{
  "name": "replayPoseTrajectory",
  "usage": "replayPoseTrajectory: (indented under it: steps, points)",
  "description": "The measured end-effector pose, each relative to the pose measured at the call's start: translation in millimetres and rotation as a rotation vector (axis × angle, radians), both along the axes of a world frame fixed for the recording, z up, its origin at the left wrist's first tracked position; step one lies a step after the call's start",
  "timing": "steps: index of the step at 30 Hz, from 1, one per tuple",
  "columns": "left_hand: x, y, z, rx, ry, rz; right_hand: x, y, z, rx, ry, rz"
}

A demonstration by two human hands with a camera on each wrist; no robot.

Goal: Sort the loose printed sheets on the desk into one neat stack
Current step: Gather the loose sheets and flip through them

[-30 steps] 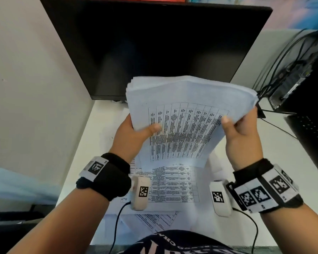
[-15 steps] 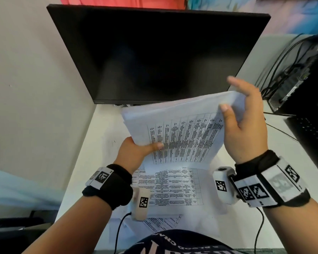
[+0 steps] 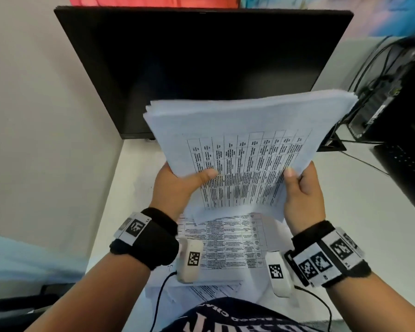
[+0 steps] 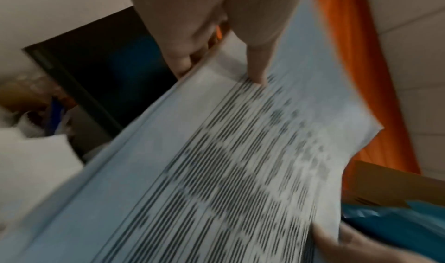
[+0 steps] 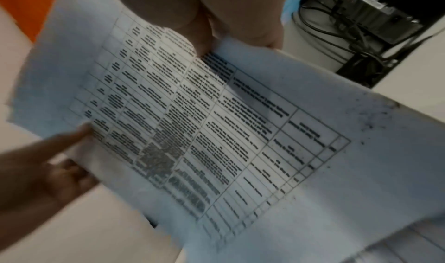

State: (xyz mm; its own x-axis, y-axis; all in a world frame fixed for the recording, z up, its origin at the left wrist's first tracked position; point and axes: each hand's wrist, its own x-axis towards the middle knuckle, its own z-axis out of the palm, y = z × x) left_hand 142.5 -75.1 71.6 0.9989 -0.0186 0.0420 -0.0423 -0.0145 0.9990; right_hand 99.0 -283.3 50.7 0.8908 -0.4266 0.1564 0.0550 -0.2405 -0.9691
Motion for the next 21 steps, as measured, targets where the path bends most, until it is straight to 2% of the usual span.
replayPoseTrajectory:
  steps: [3,6,7,9,11,14,16,21]
  points:
    - [1.0,3.1,11.4,-0.003,-0.268,0.125,-4.3,1.1,-16.4,0.031,0.077,0.003]
    - [7.6,7.6,27.8,0.313,-0.605,0.162,-7.4,-1.2,-29.6,0.071,0.119,0.018]
    - [10.3,8.0,31.7,0.409,-0.664,0.139,-7.6,-2.0,-31.4,0.078,0.124,0.024]
    - [17.1,7.6,36.0,0.55,-0.699,0.095,-5.5,-3.7,-31.7,0.083,0.125,0.028]
    - [22.1,6.7,38.5,0.574,-0.689,0.139,-2.4,-5.7,-28.5,0.09,0.117,0.041]
    - [25.9,5.4,47.5,0.526,-0.685,0.281,3.4,-8.3,-18.9,0.115,0.072,0.067]
    - [29.0,3.9,52.6,0.503,-0.68,0.31,8.1,-11.0,-10.5,0.125,0.037,0.088]
    - [34.1,0.1,57.5,0.277,-0.527,0.133,17.5,-14.3,5.3,0.174,-0.06,0.098]
